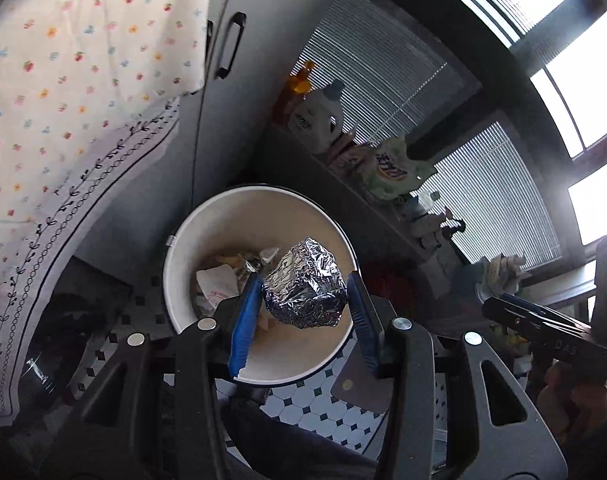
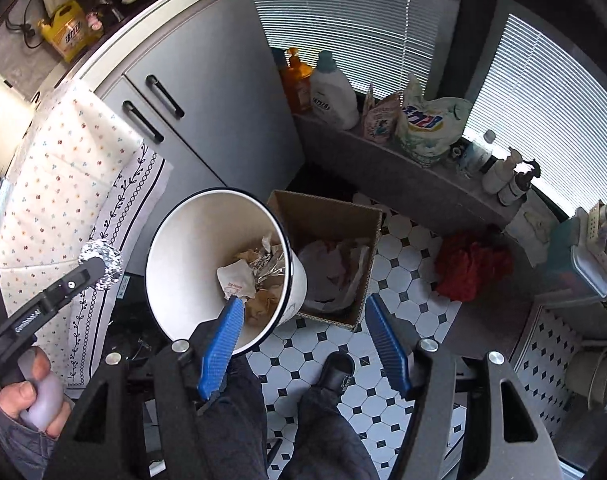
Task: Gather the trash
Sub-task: 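Open the left tool to drop the foil ball into the bin, then move both open tools back toward the counter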
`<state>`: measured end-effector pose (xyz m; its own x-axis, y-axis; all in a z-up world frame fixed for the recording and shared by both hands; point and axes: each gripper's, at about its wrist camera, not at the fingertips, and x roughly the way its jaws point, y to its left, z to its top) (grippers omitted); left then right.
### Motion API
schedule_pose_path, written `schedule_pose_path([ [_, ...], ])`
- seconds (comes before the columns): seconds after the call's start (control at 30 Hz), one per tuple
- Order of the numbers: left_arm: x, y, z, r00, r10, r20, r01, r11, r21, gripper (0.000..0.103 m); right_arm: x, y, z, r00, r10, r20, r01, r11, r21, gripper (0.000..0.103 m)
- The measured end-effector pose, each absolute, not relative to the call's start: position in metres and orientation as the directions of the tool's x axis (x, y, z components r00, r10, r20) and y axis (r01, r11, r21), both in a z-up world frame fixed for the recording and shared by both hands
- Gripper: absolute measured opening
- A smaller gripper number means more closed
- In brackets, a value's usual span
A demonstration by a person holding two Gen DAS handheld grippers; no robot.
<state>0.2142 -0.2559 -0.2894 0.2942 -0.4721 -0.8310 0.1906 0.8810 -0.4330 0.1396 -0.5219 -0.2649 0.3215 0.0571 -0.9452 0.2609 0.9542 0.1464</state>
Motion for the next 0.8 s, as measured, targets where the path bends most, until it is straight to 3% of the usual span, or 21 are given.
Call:
schedule_pose_path([
  [0.03,0.216,-0.263,-0.292,0.271,-0.496,-0.825,0.201,0.868,-0.455,0.045,0.136,-0.527,-0.263,0.326,0.051,-0.944,0.274,0.951,0.146,0.063],
  [0.07,0.217,-0.269,-0.294,0.249,-0.514,-0.821,0.212,0.856,-0.472,0.054,0.131,-0.531,-0.26,0.328,0.046,-0.944,0.287,0.947,0.146,0.063],
  [0.1,0.217,-0.275,-0.294,0.234,-0.52,-0.821,0.222,0.851,-0.476,0.072,0.127,-0.536,-0.259,0.33,0.042,-0.943,0.298,0.943,0.146,0.063],
  [0.13,0.217,-0.28,-0.293,0.236,-0.523,-0.819,0.233,0.849,-0.475,0.08,0.124,-0.539,-0.258,0.332,0.038,-0.943,0.309,0.94,0.146,0.063],
  [0.2,0.218,-0.284,-0.287,0.247,-0.527,-0.813,0.252,0.845,-0.472,0.085,0.122,-0.545,-0.257,0.334,0.034,-0.942,0.325,0.934,0.149,0.063],
  [0.5,0.218,-0.237,-0.249,0.357,-0.47,-0.807,0.216,0.882,-0.418,0.097,0.147,-0.51,-0.242,0.382,0.092,-0.919,0.244,0.95,0.197,0.063],
  [0.8,0.212,-0.15,-0.205,0.488,-0.371,-0.79,0.095,0.922,-0.374,0.097,0.194,-0.43,-0.211,0.436,0.182,-0.881,0.085,0.967,0.242,0.069],
])
